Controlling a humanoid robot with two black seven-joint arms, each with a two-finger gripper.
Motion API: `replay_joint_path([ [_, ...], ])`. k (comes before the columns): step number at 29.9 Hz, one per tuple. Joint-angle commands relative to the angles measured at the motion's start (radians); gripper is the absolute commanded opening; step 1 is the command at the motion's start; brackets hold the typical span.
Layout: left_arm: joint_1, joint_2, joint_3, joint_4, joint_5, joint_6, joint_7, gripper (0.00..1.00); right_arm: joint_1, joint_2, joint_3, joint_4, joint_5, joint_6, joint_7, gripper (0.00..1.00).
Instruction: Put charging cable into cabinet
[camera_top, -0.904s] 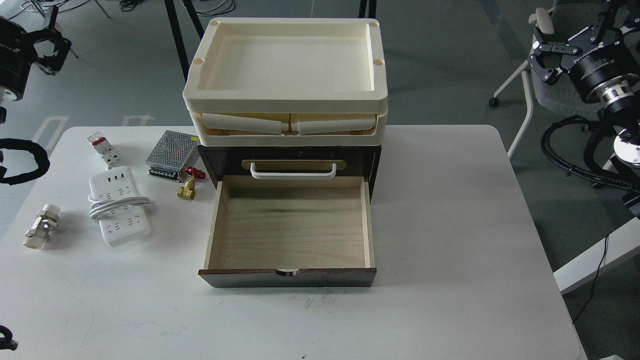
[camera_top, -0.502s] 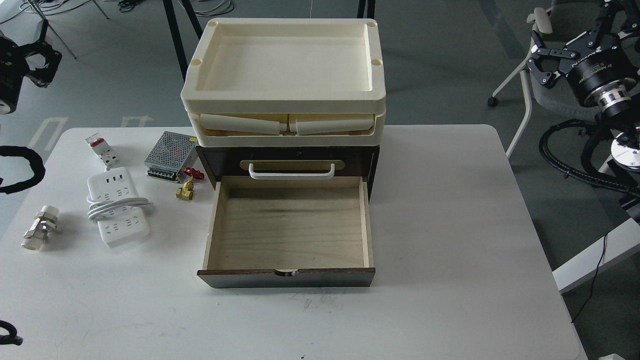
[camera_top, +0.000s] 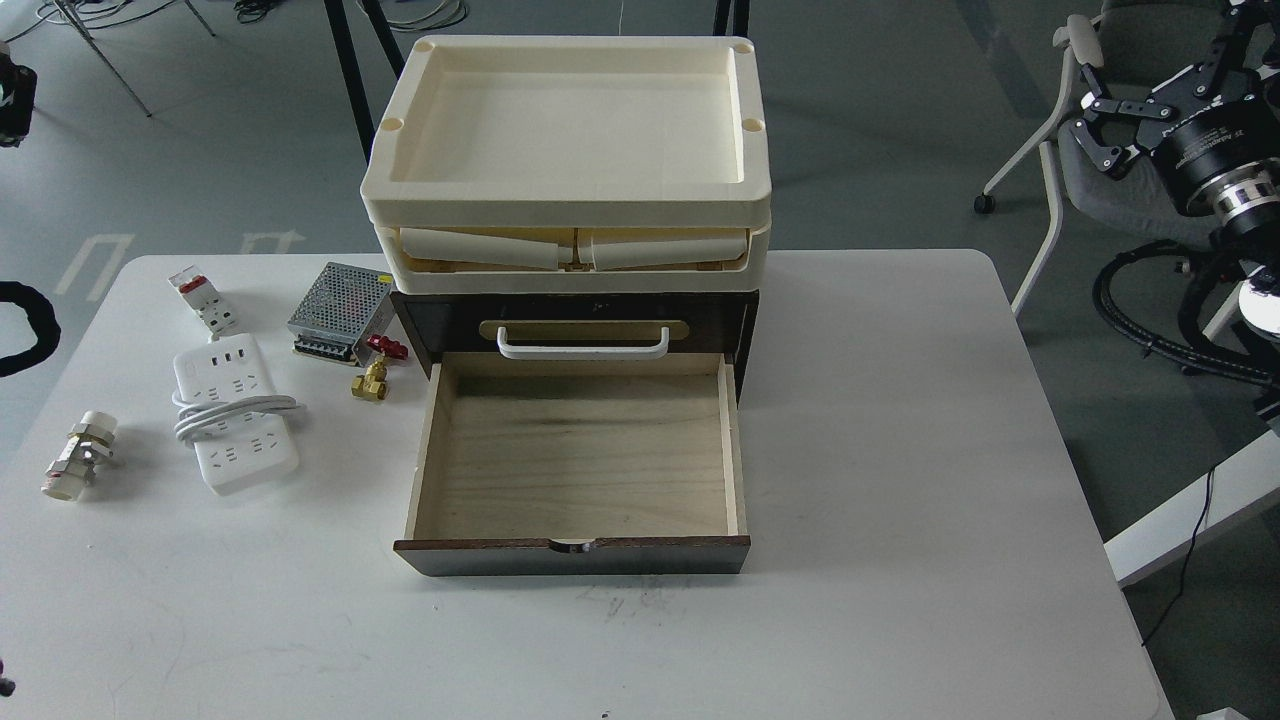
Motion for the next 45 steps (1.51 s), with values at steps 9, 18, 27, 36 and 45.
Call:
replay_joint_path([
  [9, 0.081, 0.300, -0.101, -0.529, 1.177, 0.000, -0.004, 1.00, -0.042, 0.009, 0.002, -0.007, 0.000, 0.000, 0.002, 1.00],
  [18, 0.272, 0.491, 0.022, -0.661, 1.935, 0.000, -0.004, 1.00, -0.068, -0.002, 0.003, -0.036, 0.003, 0.000, 0.002, 1.00],
  [27, 0.214, 0.374, 0.133, -0.545, 2.262, 0.000, -0.004, 0.97, -0.068, 0.001, 0.002, -0.062, 0.005, 0.000, 0.002, 1.00],
  [36, 0.064, 0.196, 0.238, -0.295, 2.262, 0.000, -0.004, 0.94, -0.071, 0.001, 0.003, -0.071, 0.008, 0.000, 0.002, 1.00],
  [45, -0.082, 0.080, 0.504, -0.035, 2.262, 0.141, -0.004, 0.89, -0.071, 0.015, 0.020, -0.140, 0.010, 0.000, 0.002, 1.00],
])
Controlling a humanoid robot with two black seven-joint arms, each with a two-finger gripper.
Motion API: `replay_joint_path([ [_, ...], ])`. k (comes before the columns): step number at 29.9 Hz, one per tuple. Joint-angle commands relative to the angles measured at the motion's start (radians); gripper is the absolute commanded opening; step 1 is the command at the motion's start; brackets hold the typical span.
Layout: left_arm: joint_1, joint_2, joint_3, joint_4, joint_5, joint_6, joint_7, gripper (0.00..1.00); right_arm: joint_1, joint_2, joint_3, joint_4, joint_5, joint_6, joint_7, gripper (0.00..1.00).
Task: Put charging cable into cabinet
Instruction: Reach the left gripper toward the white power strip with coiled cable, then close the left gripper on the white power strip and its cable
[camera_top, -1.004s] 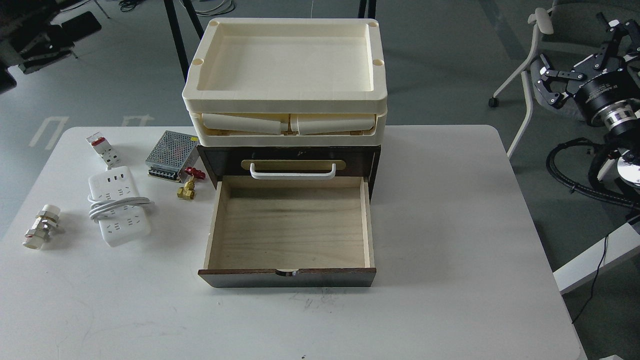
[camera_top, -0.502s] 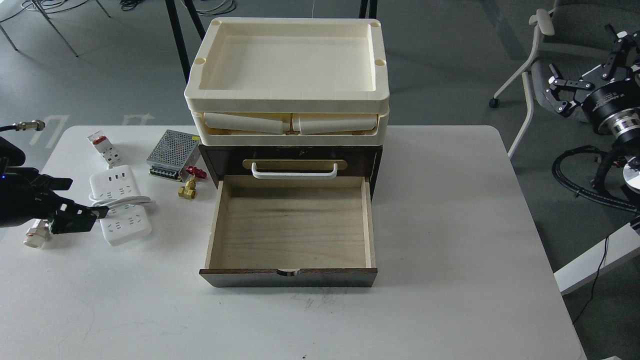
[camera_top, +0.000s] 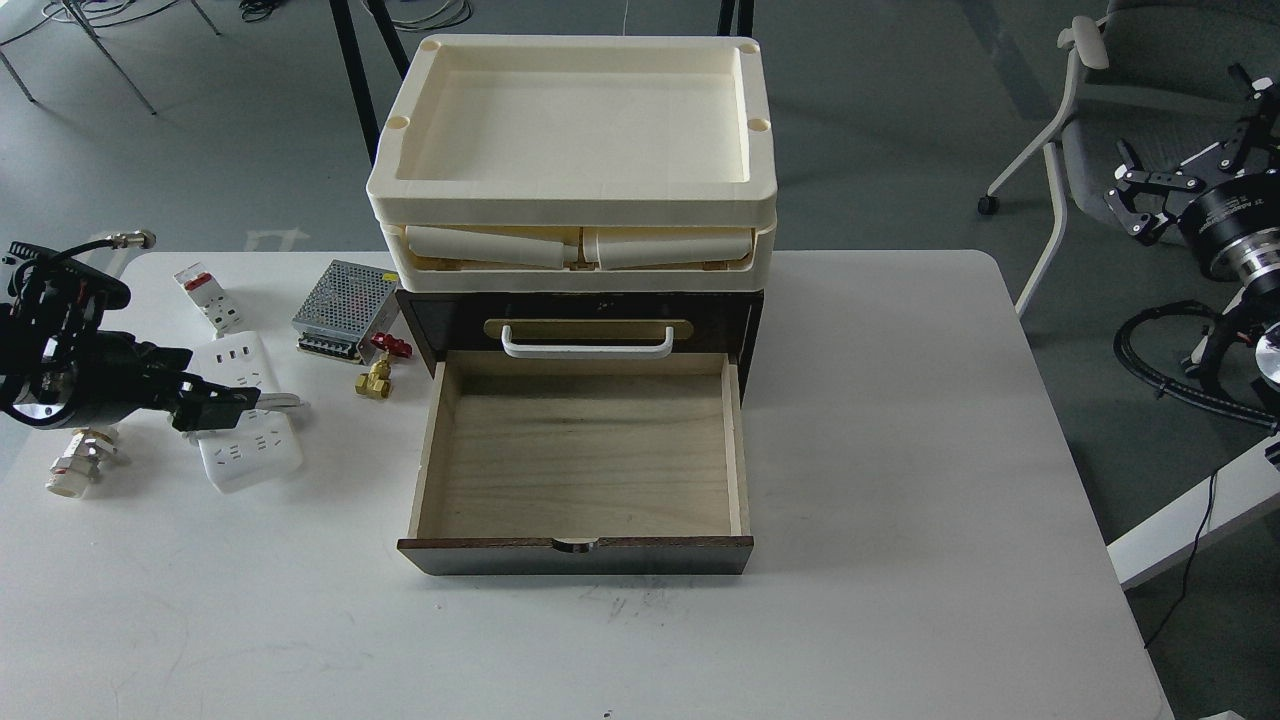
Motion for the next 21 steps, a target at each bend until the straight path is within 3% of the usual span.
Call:
replay_joint_path([
  [1, -0.032, -0.048, 0.069, 0.088, 0.000, 0.066, 0.000, 0.89, -0.002, 0.004, 0.003, -0.009, 0.000, 0.000, 0.000, 1.00],
  [13, -0.034, -0.114, 0.079, 0.160, 0.000, 0.089, 0.000, 0.78, -0.003, 0.003, 0.003, -0.010, 0.000, 0.000, 0.000, 1.00],
  [21, -0.045, -0.140, 0.175, 0.252, 0.000, 0.146, 0.000, 0.71, -0.017, 0.003, 0.005, -0.010, 0.000, 0.000, 0.000, 1.00],
])
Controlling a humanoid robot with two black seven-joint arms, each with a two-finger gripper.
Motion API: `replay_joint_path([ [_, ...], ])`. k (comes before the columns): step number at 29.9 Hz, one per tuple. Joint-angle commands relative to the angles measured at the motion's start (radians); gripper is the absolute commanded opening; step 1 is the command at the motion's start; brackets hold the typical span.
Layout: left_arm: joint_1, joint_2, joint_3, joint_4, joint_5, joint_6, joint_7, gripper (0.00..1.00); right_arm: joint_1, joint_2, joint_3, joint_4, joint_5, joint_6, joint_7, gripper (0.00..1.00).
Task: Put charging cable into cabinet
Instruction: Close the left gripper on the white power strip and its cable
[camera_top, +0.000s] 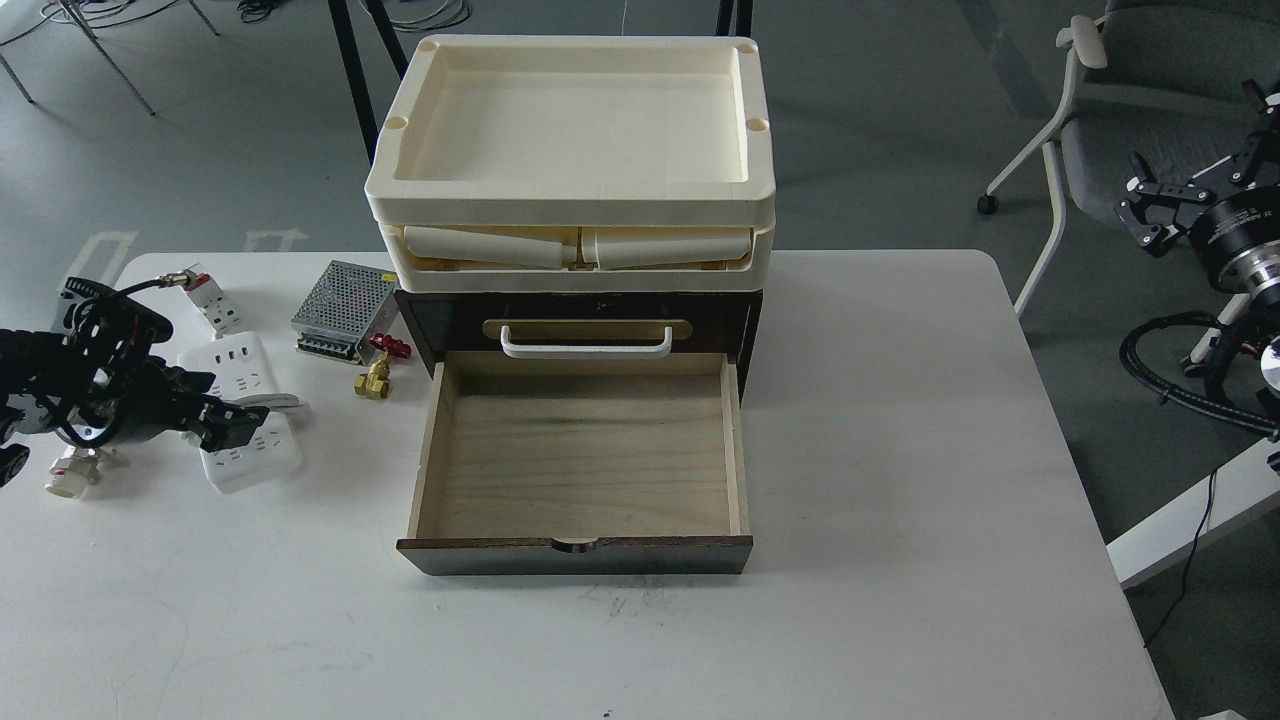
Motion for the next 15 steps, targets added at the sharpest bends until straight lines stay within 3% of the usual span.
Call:
replay_joint_path([
  [1, -0.002, -0.020, 0.020, 0.045, 0.000, 0.042, 0.000, 0.71, -0.004, 0.000, 0.000, 0.000, 0.000, 0.000, 0.000, 1.00],
  [11, 0.003, -0.034, 0.026, 0.088, 0.000, 0.164, 0.000, 0.58, -0.024, -0.003, 0.002, 0.000, 0.001, 0.000, 0.000, 1.00],
  [15, 0.000, -0.034, 0.043, 0.088, 0.000, 0.171, 0.000, 0.53, -0.027, -0.007, 0.002, 0.000, 0.001, 0.000, 0.002, 1.00],
])
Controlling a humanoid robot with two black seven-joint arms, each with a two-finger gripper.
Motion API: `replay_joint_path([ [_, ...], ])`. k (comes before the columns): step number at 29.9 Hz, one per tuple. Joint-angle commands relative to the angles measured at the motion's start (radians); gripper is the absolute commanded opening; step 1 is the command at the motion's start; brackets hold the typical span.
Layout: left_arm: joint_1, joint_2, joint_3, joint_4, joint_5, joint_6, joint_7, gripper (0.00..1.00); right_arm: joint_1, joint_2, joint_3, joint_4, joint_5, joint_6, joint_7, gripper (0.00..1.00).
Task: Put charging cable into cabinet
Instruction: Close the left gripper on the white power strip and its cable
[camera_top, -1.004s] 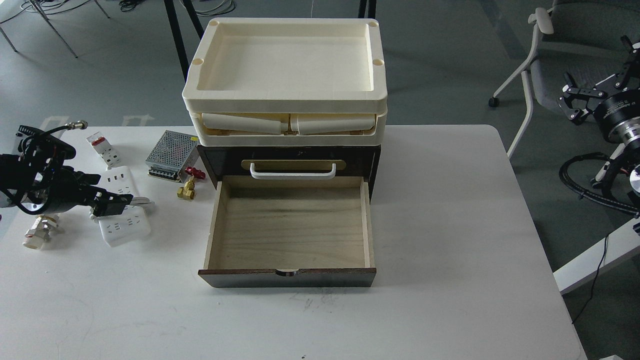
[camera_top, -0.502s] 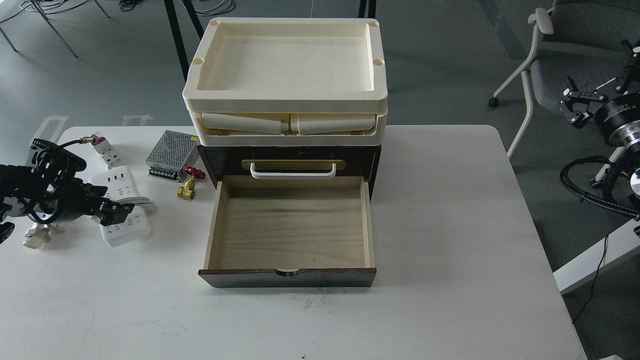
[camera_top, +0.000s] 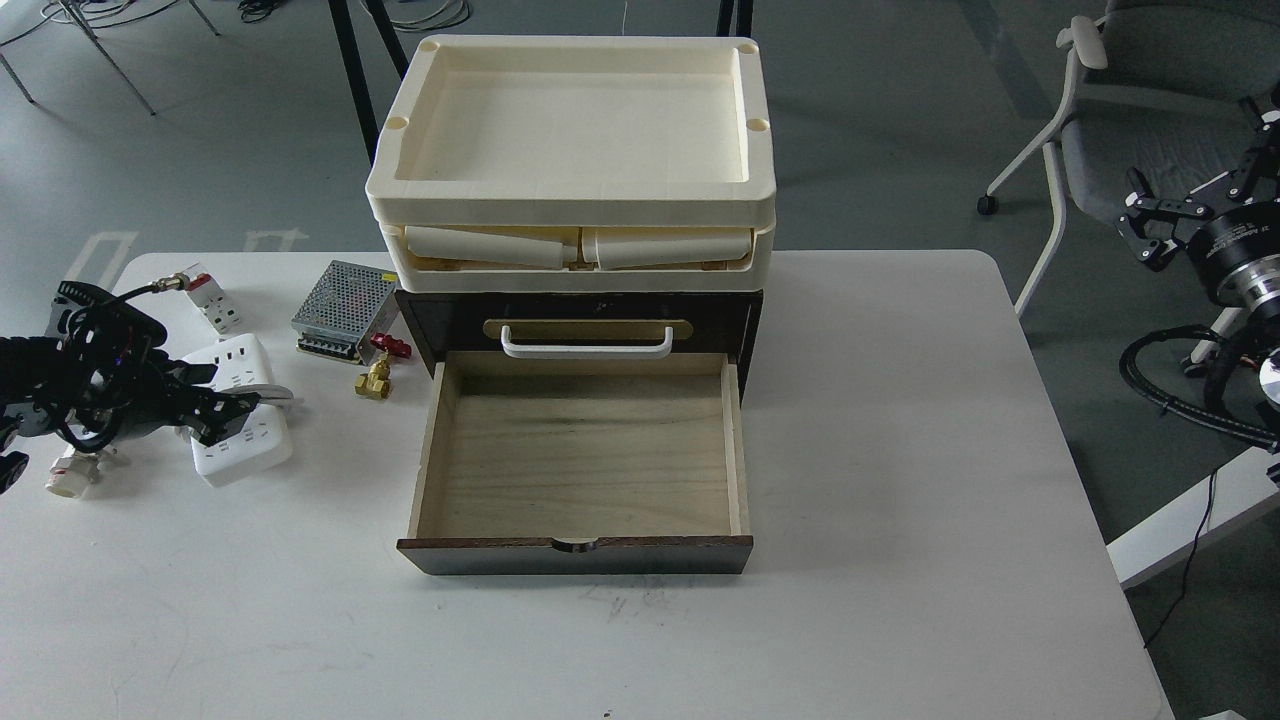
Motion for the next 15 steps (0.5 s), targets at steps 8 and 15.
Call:
replay_joint_path([
  [8, 0.002, 0.005, 0.016, -0.001, 0.000, 0.009, 0.000, 0.43, -0.016, -0.006, 0.001, 0.000, 0.000, 0.000, 0.009, 1.00],
  [15, 0.004, 0.006, 0.066, -0.003, 0.000, 0.017, 0.000, 0.16, -0.028, -0.007, 0.001, -0.002, 0.000, 0.000, 0.009, 1.00],
])
